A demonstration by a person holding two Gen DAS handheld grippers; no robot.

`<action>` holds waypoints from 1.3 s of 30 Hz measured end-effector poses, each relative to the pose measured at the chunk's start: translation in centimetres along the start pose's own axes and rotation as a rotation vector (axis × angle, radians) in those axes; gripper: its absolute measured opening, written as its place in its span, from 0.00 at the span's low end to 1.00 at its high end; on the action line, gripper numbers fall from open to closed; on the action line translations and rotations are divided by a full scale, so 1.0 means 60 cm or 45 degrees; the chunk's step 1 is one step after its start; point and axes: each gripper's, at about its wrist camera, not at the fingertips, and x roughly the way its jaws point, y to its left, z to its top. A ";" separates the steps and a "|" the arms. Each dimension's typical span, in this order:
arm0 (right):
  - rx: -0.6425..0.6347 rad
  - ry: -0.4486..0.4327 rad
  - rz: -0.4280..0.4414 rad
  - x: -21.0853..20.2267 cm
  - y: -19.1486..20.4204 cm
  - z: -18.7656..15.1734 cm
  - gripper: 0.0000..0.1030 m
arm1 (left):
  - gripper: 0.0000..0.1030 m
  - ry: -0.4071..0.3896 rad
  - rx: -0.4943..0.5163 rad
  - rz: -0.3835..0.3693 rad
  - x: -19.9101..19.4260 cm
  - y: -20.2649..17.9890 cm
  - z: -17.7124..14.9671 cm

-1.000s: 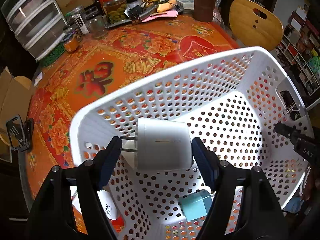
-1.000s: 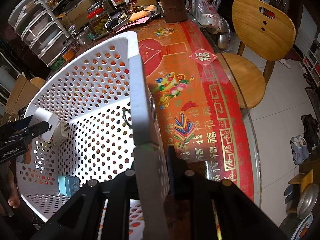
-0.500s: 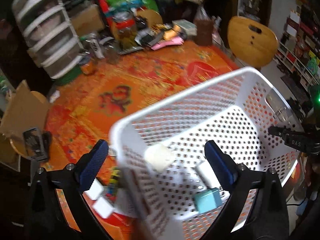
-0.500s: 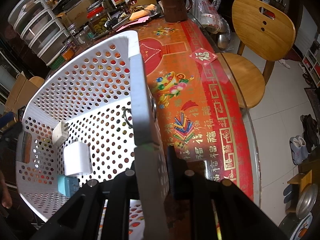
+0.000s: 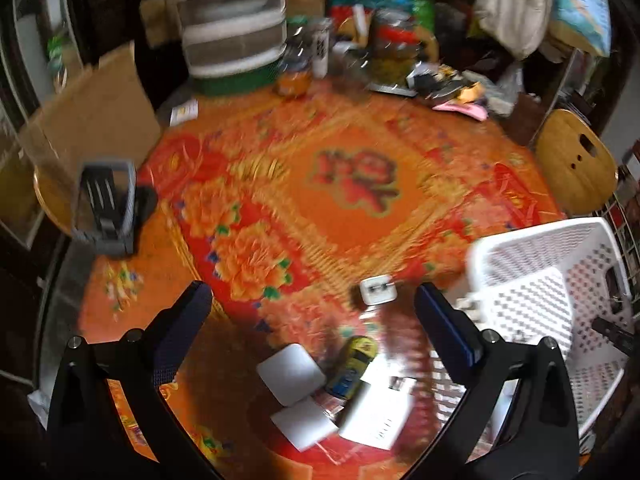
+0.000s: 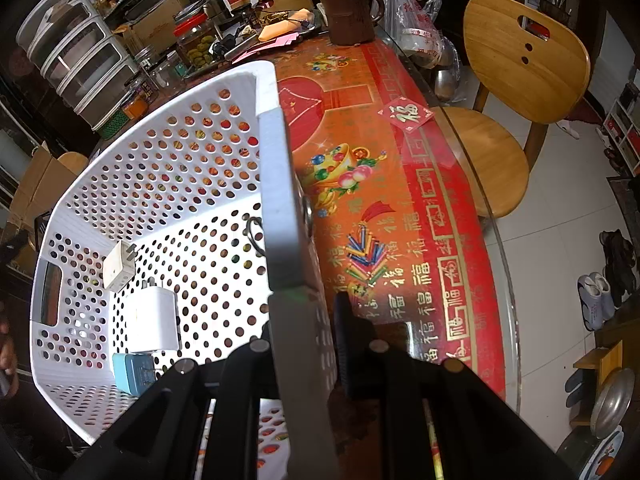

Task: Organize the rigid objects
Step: 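Grasp the small pink cube with the left gripper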

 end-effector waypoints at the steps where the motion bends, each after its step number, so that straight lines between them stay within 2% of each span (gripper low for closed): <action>1: 0.001 0.000 0.001 0.000 0.000 0.000 0.14 | 0.97 0.039 0.004 -0.031 0.024 0.007 -0.004; 6: -0.002 0.001 0.004 -0.001 -0.001 0.000 0.14 | 0.96 0.149 0.002 -0.191 0.107 -0.002 -0.023; 10: -0.002 0.002 0.004 -0.001 0.000 -0.001 0.14 | 0.92 0.187 -0.022 -0.209 0.145 -0.014 -0.028; 13: -0.004 0.002 0.003 -0.001 0.000 -0.001 0.14 | 0.82 0.223 -0.041 -0.209 0.174 -0.024 -0.030; 15: -0.004 0.002 0.002 -0.001 0.000 -0.001 0.14 | 0.82 0.239 -0.049 -0.216 0.192 -0.033 -0.028; 18: -0.004 0.003 0.002 -0.001 0.000 -0.001 0.14 | 0.76 0.256 -0.052 -0.182 0.207 -0.039 -0.026; 20: -0.004 0.003 0.003 0.000 0.001 -0.001 0.14 | 0.59 0.248 -0.046 -0.148 0.207 -0.041 -0.023; 24: -0.005 0.003 0.000 0.000 0.001 -0.001 0.14 | 0.43 0.260 -0.039 -0.155 0.206 -0.042 -0.019; 25: -0.006 0.004 0.001 0.000 0.002 -0.001 0.14 | 0.30 0.258 -0.036 -0.152 0.204 -0.041 -0.019; 26: -0.006 0.003 0.002 0.000 0.002 -0.001 0.14 | 0.26 0.249 -0.028 -0.136 0.200 -0.043 -0.020; 36: -0.008 0.005 0.002 0.001 0.002 -0.001 0.14 | 0.25 0.144 0.046 -0.010 0.147 -0.048 -0.014; 39: -0.008 0.004 0.004 0.001 0.003 -0.001 0.14 | 0.25 0.145 0.052 0.009 0.136 -0.048 -0.012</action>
